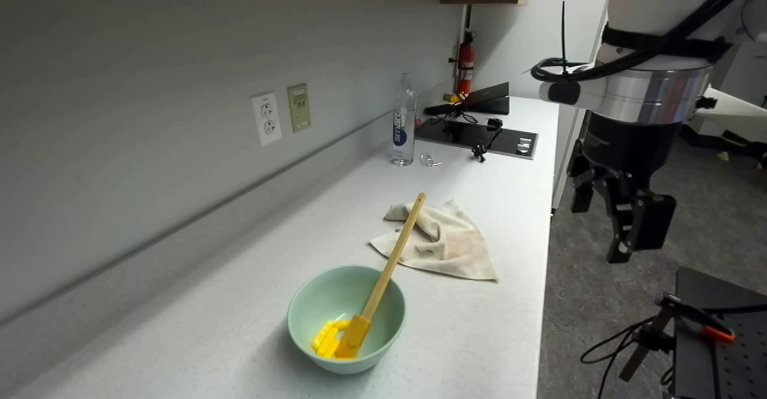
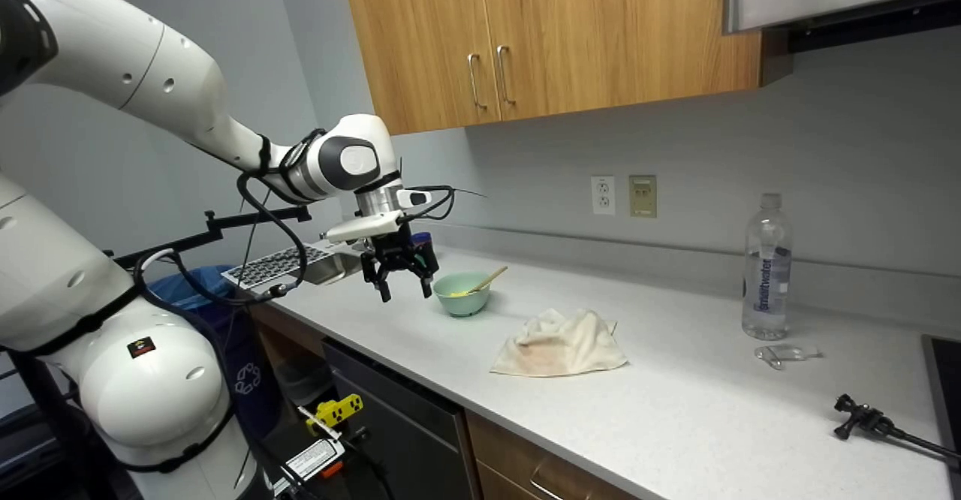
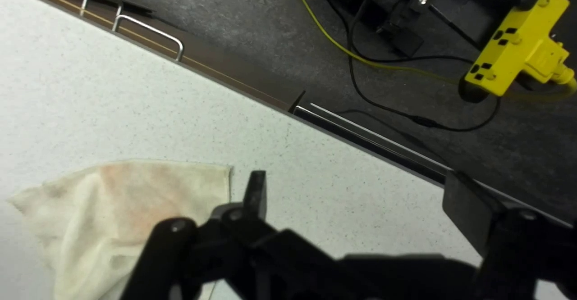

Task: Mix the contents of the bowl with the spatula

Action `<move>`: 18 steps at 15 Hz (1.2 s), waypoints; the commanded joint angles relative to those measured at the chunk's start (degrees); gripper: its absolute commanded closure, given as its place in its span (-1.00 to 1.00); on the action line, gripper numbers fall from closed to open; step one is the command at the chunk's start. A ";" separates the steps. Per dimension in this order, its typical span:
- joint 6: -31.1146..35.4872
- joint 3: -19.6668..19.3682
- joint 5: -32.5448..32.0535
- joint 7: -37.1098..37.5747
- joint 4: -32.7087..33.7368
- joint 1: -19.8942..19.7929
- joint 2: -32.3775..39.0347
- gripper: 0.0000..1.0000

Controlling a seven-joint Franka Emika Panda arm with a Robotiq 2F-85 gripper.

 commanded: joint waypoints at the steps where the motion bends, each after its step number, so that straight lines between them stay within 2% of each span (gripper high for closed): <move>1: 2.49 0.54 -7.44 0.41 3.09 -1.65 1.11 -1.00; 5: 10.51 -0.22 -13.20 -1.12 6.73 -2.08 3.76 -1.00; 10: 29.05 -2.95 -7.86 -10.03 8.22 0.29 10.17 -1.00; 12: 33.43 -3.35 -4.98 -13.81 9.15 0.98 13.02 -1.00; 13: 34.17 -3.19 -3.81 -15.22 9.77 1.17 14.13 -1.00; 14: 32.06 -1.83 -6.66 -11.04 7.52 -0.56 11.22 -1.00; 18: 33.61 -1.72 -5.33 -12.82 9.08 -0.30 13.97 -1.00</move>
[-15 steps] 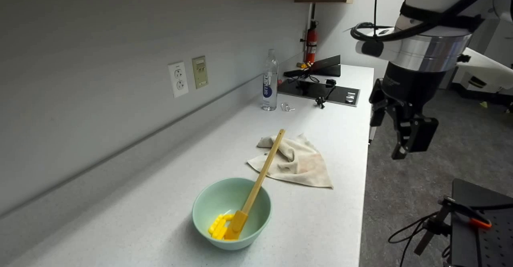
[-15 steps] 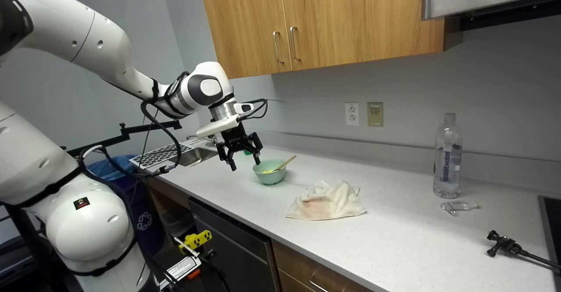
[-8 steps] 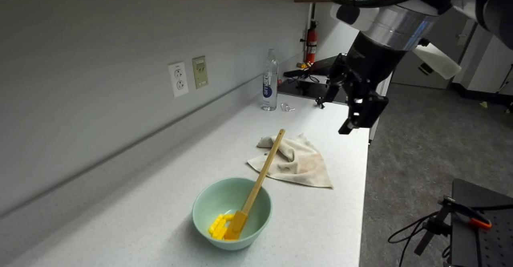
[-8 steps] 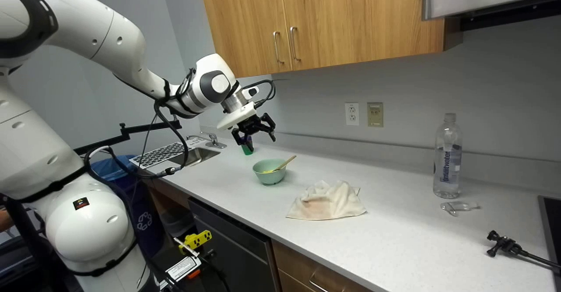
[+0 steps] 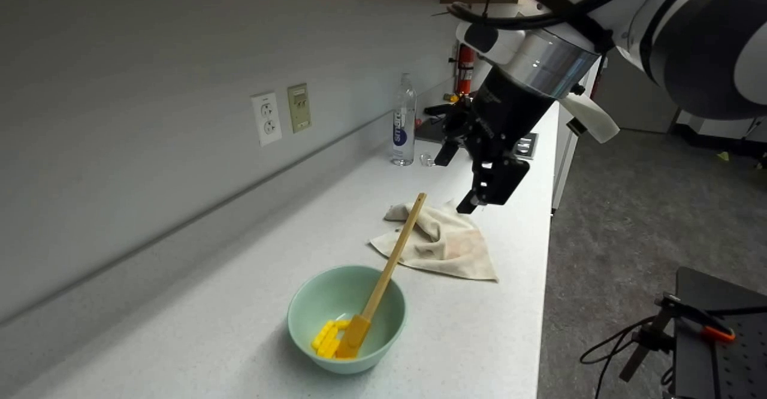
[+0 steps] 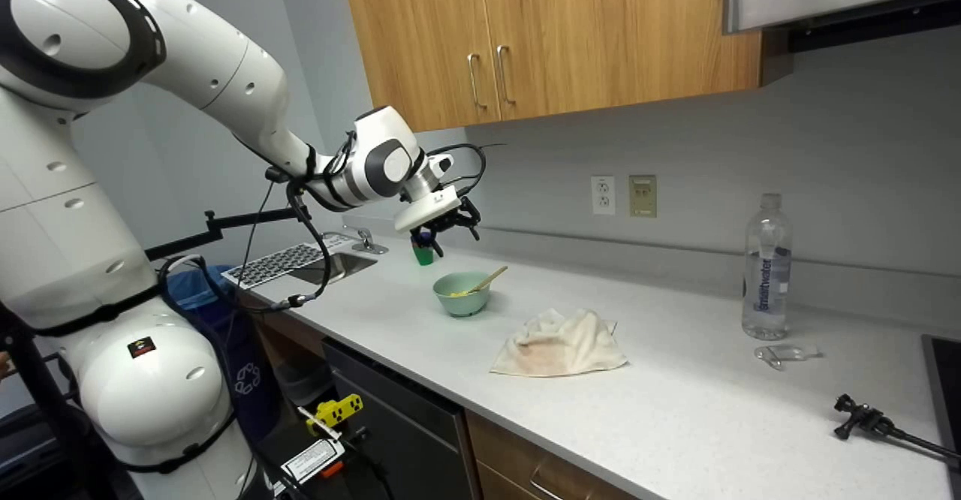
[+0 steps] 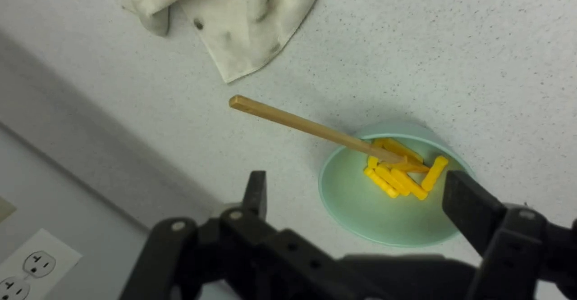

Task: Mix the contents of the bowl with the spatula

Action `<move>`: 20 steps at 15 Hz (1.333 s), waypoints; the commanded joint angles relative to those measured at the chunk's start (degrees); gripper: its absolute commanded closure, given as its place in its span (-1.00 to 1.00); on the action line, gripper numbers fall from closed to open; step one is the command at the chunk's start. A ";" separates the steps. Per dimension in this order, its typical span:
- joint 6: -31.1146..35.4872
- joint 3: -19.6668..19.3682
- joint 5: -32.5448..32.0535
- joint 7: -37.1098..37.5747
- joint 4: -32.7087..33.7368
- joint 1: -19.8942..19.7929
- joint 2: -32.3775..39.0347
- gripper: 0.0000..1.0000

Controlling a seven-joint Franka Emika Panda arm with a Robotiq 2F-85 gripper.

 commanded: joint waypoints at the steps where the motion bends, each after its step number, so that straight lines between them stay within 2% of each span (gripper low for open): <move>1: 0.02 0.37 -0.07 0.12 0.14 -0.34 0.06 -1.00; 5: -6.25 0.86 -6.86 -0.81 4.30 -1.47 3.11 -1.00; 11: -10.74 1.78 -9.77 -5.97 11.50 -0.95 10.37 -1.00; 15: -6.02 2.49 -8.55 -7.53 15.06 -1.24 14.30 -1.00; 18: 0.98 4.15 -2.39 -10.50 16.50 -1.83 17.47 -1.00; 20: 5.36 6.80 5.08 -14.75 16.91 -2.82 19.86 -1.00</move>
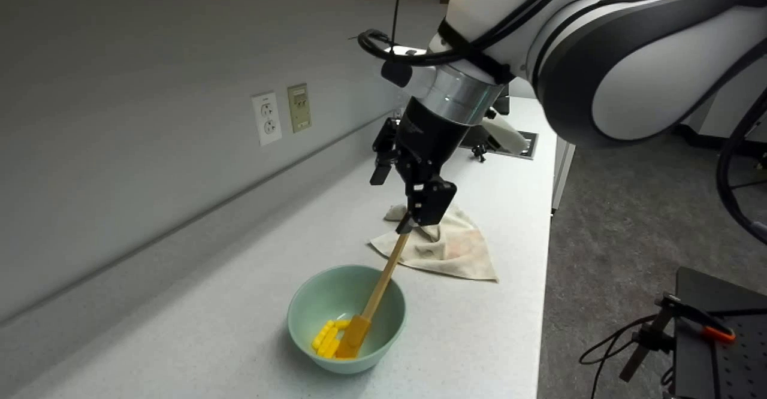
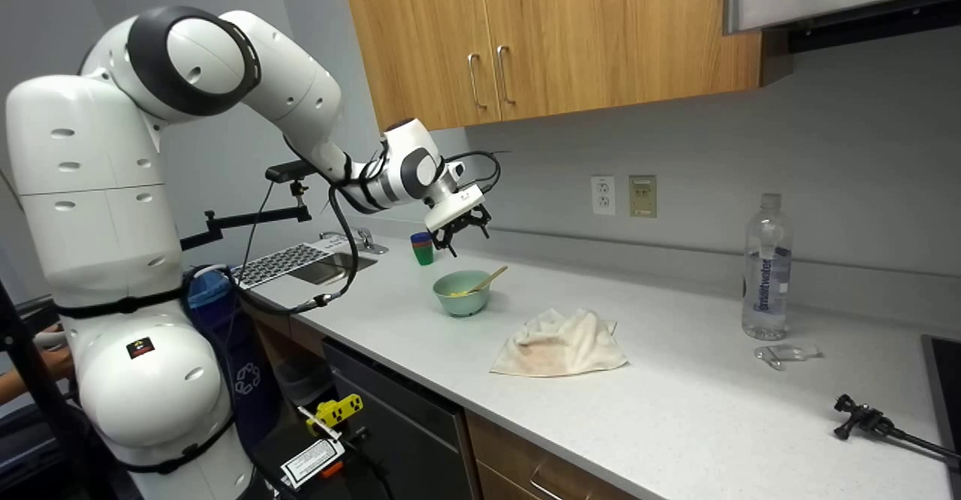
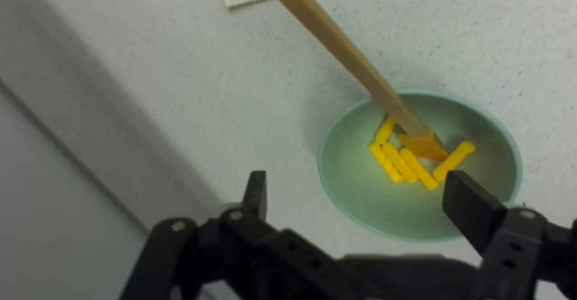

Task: Mix the contents of the bowl with the spatula

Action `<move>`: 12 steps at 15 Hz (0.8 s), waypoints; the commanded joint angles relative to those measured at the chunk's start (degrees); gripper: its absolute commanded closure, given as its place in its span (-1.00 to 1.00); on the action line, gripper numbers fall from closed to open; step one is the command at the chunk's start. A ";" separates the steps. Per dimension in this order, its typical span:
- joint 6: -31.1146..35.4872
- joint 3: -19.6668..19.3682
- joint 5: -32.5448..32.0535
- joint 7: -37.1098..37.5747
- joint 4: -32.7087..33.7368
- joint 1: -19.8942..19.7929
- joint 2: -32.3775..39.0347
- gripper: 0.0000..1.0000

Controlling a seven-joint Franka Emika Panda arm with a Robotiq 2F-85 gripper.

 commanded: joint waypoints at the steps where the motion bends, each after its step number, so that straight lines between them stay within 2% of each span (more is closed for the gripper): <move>1: 6.66 4.71 12.92 -9.34 2.26 -2.14 5.19 -1.00; 5: 8.68 10.61 24.19 -17.68 3.75 -5.01 9.25 -0.95; 6: 8.71 11.54 25.64 -18.91 4.26 -5.64 10.00 -0.47; 8: 8.29 12.39 26.97 -20.41 5.27 -6.49 11.19 -0.38; 11: 8.08 13.43 27.95 -21.75 6.67 -7.80 12.77 0.10; 12: 8.19 14.57 26.35 -20.49 7.01 -9.02 13.49 0.27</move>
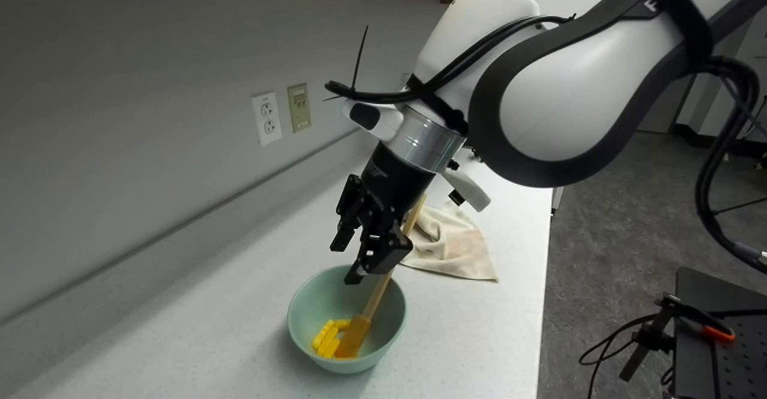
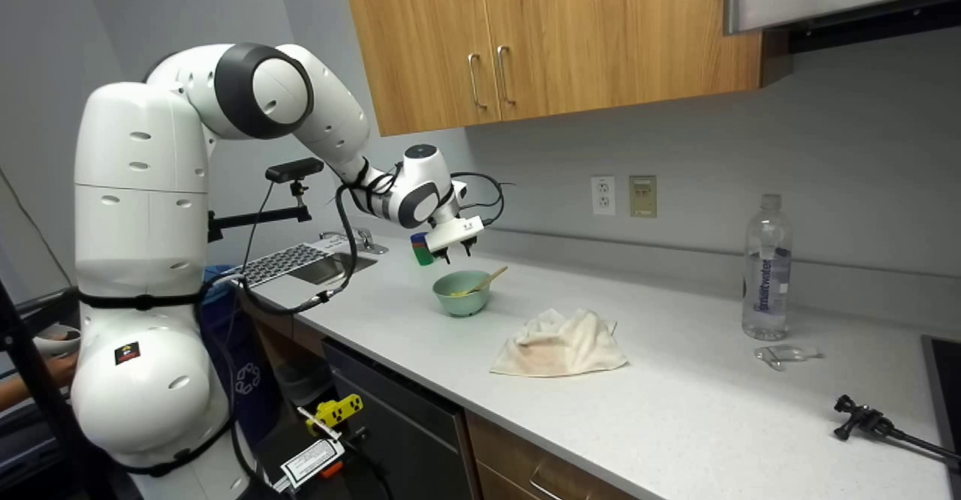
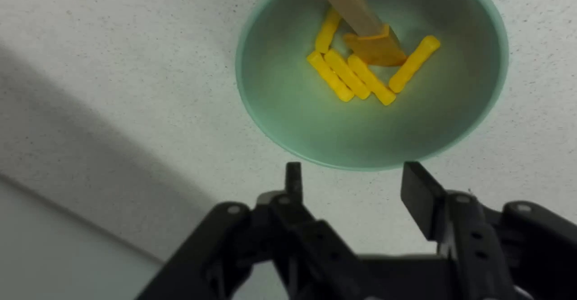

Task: Mix the contents of the bowl with the spatula

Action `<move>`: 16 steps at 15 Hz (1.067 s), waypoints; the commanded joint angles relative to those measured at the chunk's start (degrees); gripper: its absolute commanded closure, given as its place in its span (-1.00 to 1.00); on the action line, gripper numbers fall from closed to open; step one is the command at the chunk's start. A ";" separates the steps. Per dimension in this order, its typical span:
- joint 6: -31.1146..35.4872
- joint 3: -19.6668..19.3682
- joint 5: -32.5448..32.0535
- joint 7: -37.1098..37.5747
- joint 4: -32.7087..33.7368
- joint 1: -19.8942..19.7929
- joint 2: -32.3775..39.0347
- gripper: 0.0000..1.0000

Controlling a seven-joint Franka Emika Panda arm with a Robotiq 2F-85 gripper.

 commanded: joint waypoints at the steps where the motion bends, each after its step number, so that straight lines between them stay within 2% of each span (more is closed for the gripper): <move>1: 0.43 3.33 0.75 -1.50 2.71 -3.31 3.21 0.41; 4: 0.59 4.12 -0.03 -0.14 2.82 -3.74 4.92 0.89; 5: 0.68 4.01 -0.50 0.50 2.62 -3.51 5.42 0.98; 16: -0.55 4.96 -1.36 1.87 2.29 -3.89 8.72 1.00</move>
